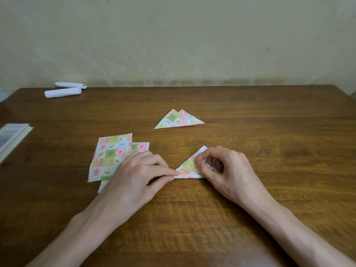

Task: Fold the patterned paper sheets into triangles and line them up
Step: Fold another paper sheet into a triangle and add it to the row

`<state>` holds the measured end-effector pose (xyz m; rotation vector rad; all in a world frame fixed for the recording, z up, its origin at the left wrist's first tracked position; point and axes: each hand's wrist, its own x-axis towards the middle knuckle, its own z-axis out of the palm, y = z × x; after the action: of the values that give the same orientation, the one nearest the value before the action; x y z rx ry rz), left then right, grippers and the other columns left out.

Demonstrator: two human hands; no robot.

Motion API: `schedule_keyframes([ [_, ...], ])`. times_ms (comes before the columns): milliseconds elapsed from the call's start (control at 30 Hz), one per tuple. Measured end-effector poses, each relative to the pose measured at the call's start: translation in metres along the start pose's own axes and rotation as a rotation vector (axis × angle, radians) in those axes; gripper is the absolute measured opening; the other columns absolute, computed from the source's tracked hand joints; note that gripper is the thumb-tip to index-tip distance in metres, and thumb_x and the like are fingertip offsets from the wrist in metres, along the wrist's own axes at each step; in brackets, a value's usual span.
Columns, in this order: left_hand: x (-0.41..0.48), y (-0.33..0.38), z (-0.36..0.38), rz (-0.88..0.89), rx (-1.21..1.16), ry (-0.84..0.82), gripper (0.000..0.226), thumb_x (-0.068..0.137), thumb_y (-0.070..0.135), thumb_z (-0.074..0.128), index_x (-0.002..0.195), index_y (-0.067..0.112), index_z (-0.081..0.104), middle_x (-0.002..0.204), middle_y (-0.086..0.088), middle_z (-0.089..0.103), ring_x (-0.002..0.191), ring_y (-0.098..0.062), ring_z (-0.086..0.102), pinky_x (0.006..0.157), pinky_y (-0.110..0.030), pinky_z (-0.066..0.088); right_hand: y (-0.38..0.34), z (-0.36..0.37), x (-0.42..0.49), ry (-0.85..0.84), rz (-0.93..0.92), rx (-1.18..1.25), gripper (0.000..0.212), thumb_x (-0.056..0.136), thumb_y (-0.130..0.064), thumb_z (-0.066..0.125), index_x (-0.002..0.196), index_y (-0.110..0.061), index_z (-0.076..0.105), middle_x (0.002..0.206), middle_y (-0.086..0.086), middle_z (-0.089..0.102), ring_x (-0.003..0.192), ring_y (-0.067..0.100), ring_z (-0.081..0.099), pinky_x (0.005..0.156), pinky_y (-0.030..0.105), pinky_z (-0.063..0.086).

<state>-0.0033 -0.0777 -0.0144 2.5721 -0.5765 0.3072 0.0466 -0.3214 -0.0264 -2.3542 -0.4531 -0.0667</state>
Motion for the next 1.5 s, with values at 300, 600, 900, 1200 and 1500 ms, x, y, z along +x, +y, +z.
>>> schedule_keyframes([
  [300,-0.001,0.001,-0.002,0.031,0.045,-0.002,0.026,0.094,0.043,0.061,0.110,0.035,0.080,0.096,0.023,0.065,0.091,-0.002,0.062,0.083,-0.033,0.052,0.000,-0.001,-0.001,-0.001,0.008,0.001,0.006,0.090,-0.031,0.070,0.087,-0.036,0.071,0.074,-0.013,0.061,0.069,0.008,0.056,0.065,0.030,0.047],
  [600,-0.002,-0.004,-0.001,0.035,0.039,0.006,0.018,0.092,0.039,0.068,0.106,0.036,0.080,0.096,0.024,0.067,0.089,0.000,0.064,0.083,-0.031,0.051,-0.001,-0.001,-0.001,0.003,0.010,0.004,0.007,0.090,-0.030,0.070,0.087,-0.037,0.071,0.074,-0.013,0.062,0.070,0.009,0.056,0.064,0.029,0.045],
  [900,-0.004,-0.007,-0.006,0.063,0.045,-0.029,0.019,0.091,0.036,0.069,0.106,0.035,0.081,0.097,0.024,0.068,0.091,0.000,0.064,0.084,-0.032,0.054,-0.001,-0.001,-0.001,0.006,0.014,0.009,0.008,0.090,-0.030,0.071,0.086,-0.037,0.072,0.074,-0.014,0.061,0.071,0.008,0.057,0.062,0.024,0.040],
  [1200,-0.006,-0.010,-0.010,0.077,0.065,-0.101,0.026,0.092,0.039,0.065,0.115,0.037,0.078,0.104,0.025,0.064,0.094,0.001,0.063,0.081,-0.032,0.057,-0.002,-0.002,-0.001,0.012,0.012,0.009,0.006,0.091,-0.028,0.072,0.087,-0.033,0.074,0.071,-0.013,0.061,0.072,0.007,0.057,0.062,0.018,0.038],
  [1500,-0.008,-0.007,-0.012,0.072,0.108,-0.129,0.041,0.095,0.043,0.057,0.135,0.041,0.065,0.109,0.027,0.057,0.097,0.002,0.059,0.083,-0.029,0.056,-0.003,-0.002,-0.002,0.013,0.014,0.018,0.007,0.091,-0.028,0.072,0.087,-0.033,0.073,0.070,-0.012,0.060,0.071,0.008,0.057,0.063,0.021,0.041],
])
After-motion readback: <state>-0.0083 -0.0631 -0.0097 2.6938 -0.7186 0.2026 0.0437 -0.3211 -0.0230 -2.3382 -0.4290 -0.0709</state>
